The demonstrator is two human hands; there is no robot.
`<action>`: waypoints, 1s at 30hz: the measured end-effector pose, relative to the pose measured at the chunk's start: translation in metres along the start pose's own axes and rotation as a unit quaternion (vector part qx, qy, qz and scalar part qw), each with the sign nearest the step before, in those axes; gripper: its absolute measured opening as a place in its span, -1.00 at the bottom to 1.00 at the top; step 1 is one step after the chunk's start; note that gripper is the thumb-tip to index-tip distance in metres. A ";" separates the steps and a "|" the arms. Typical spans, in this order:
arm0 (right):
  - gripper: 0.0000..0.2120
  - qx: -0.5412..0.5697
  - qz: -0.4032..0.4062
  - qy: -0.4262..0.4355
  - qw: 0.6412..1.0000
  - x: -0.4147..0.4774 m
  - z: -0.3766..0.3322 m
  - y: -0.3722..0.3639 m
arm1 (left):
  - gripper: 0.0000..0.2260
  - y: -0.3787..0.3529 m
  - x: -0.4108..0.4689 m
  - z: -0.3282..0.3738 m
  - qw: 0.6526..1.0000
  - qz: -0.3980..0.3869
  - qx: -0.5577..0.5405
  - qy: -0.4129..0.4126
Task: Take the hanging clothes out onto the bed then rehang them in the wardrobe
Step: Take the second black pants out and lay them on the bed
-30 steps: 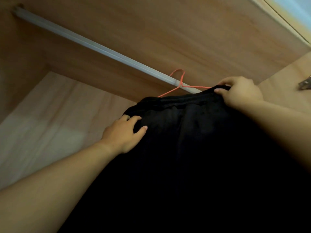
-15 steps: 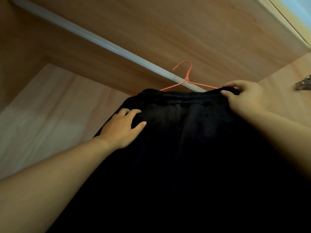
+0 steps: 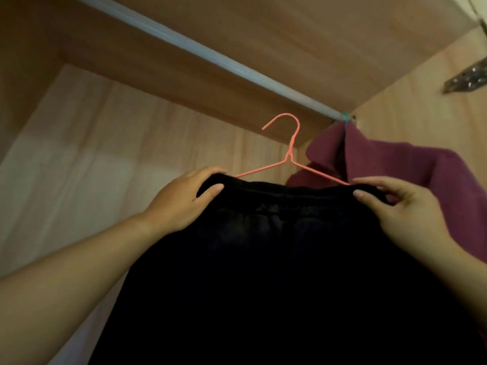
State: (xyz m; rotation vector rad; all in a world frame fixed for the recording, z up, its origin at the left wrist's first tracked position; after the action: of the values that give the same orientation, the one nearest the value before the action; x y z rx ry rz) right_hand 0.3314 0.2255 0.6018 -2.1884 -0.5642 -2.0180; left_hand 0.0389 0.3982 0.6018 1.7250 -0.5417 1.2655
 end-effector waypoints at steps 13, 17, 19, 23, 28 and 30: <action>-0.81 -0.023 -0.091 -0.095 0.991 -0.237 0.022 -0.044 | -0.66 -0.073 -0.232 0.033 0.990 -0.066 -0.016 0.123; -0.77 -0.019 -0.127 -0.098 0.987 -0.277 0.020 -0.046 | -0.76 -0.068 -0.283 0.054 0.984 -0.064 -0.016 0.167; -0.76 -0.017 -0.132 -0.088 0.987 -0.289 0.012 -0.041 | -0.76 -0.059 -0.302 0.065 0.980 -0.059 -0.009 0.187; -0.76 -0.002 -0.110 -0.069 0.992 -0.301 -0.010 -0.016 | -0.77 -0.032 -0.323 0.091 0.980 -0.035 0.008 0.198; -0.75 0.001 -0.072 -0.058 0.996 -0.292 -0.048 0.033 | -0.80 0.015 -0.330 0.127 0.982 0.030 -0.009 0.188; -0.76 -0.001 -0.064 -0.062 0.996 -0.295 -0.063 0.056 | -0.82 0.030 -0.329 0.139 0.983 0.034 -0.016 0.177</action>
State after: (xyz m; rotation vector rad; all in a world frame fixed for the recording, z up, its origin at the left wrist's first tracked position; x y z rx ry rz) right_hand 0.2776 0.0961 0.3285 -2.3483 -0.7345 -1.9501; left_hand -0.0375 0.2131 0.3040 1.4199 -0.4104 1.5618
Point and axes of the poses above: each hand's wrist, its own x-axis towards the middle knuckle, its own y-axis out of the back of the hand, z = x × y, the point moved 9 cm from there along x, towards the middle knuckle, and after that the axes turned 10 degrees about -z, right-handed, at the moved point
